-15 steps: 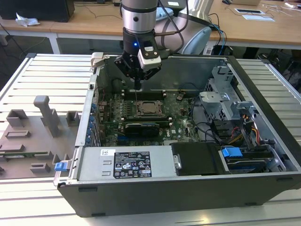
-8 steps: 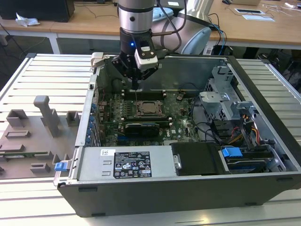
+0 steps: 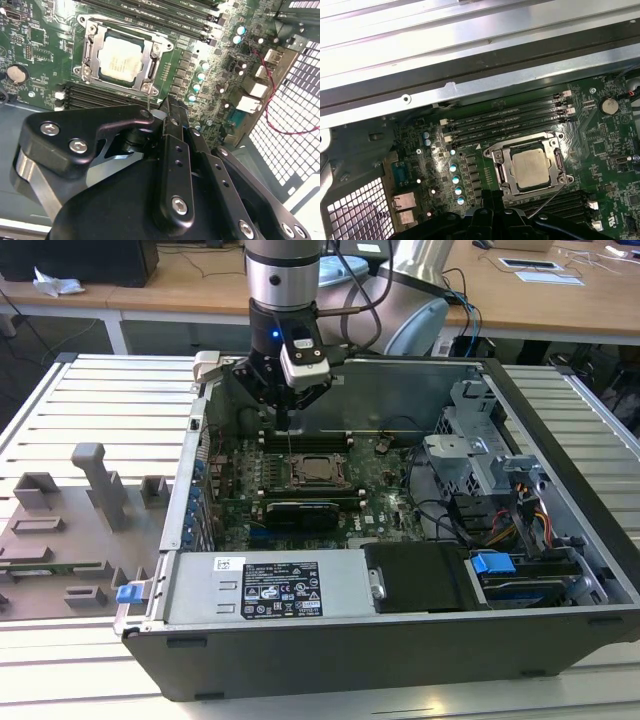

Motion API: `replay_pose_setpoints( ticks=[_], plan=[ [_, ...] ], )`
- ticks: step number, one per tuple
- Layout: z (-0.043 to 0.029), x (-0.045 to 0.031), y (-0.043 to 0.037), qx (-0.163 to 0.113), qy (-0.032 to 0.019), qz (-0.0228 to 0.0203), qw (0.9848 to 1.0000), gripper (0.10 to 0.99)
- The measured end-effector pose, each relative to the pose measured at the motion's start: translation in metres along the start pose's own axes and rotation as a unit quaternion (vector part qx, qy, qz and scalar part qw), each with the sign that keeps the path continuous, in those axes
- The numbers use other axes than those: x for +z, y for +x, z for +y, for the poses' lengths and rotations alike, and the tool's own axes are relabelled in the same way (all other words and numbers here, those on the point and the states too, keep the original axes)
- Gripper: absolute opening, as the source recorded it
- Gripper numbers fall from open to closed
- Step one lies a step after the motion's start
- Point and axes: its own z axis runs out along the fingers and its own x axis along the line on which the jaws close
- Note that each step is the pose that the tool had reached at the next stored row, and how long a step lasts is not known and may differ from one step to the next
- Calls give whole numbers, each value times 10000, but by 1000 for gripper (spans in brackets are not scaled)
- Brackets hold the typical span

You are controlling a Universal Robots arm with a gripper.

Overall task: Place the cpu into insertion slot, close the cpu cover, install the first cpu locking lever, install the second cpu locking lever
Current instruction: 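Install the first cpu locking lever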

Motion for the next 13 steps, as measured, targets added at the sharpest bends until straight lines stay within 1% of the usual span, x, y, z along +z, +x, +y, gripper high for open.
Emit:
replay_pose_setpoints(
  ticks=[7,10,13],
  plan=[
    [-2,9,29,0,0,0,10000,106],
    [15,21,34,0,0,0,10000,106],
    [49,39,47,-4,0,0,10000,106]
  ],
)
